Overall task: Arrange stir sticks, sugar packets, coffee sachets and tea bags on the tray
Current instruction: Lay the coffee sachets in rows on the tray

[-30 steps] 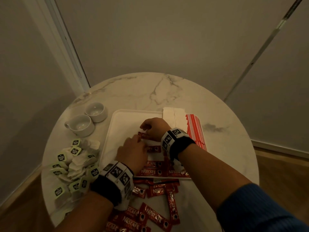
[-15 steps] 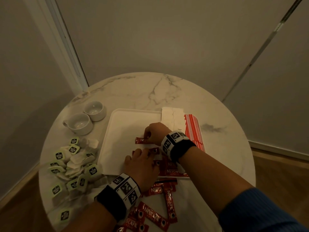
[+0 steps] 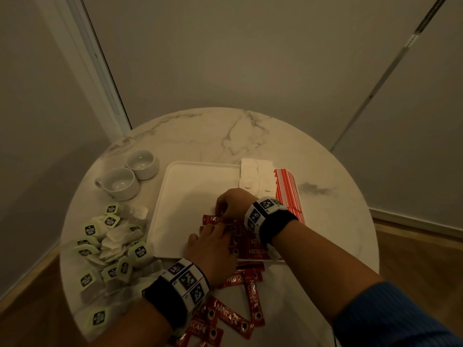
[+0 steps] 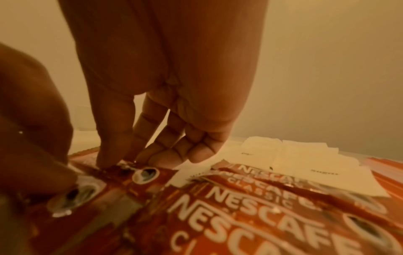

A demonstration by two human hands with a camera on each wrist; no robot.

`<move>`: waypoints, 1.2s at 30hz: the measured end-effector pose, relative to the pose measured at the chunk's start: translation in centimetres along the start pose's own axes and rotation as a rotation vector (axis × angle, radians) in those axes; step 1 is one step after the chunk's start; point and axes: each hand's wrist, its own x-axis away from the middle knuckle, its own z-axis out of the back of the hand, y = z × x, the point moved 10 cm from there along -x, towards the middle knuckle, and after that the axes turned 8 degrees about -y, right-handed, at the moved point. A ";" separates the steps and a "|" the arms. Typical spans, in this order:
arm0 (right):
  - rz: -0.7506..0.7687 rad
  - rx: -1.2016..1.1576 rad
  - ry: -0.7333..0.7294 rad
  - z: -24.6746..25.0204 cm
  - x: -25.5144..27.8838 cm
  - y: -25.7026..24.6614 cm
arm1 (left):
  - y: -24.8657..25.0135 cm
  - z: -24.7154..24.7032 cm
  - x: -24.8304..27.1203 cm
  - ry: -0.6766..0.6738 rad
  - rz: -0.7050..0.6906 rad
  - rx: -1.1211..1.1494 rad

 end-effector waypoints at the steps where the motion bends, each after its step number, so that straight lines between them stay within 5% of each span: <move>1: 0.003 -0.004 -0.006 -0.1 0.1 0.0 | 0.0 -0.1 0.1 -0.001 -0.003 0.000; 27: 0.039 0.023 -0.033 -0.5 0.9 -0.4 | 0.5 0.1 0.9 0.020 -0.041 -0.002; 33: 0.053 -0.161 0.285 3.3 6.6 -0.1 | -0.4 5.0 3.8 0.183 -0.089 0.141; 36: 0.010 -0.170 0.266 0.3 11.1 0.4 | -0.9 5.9 5.6 0.228 -0.161 0.188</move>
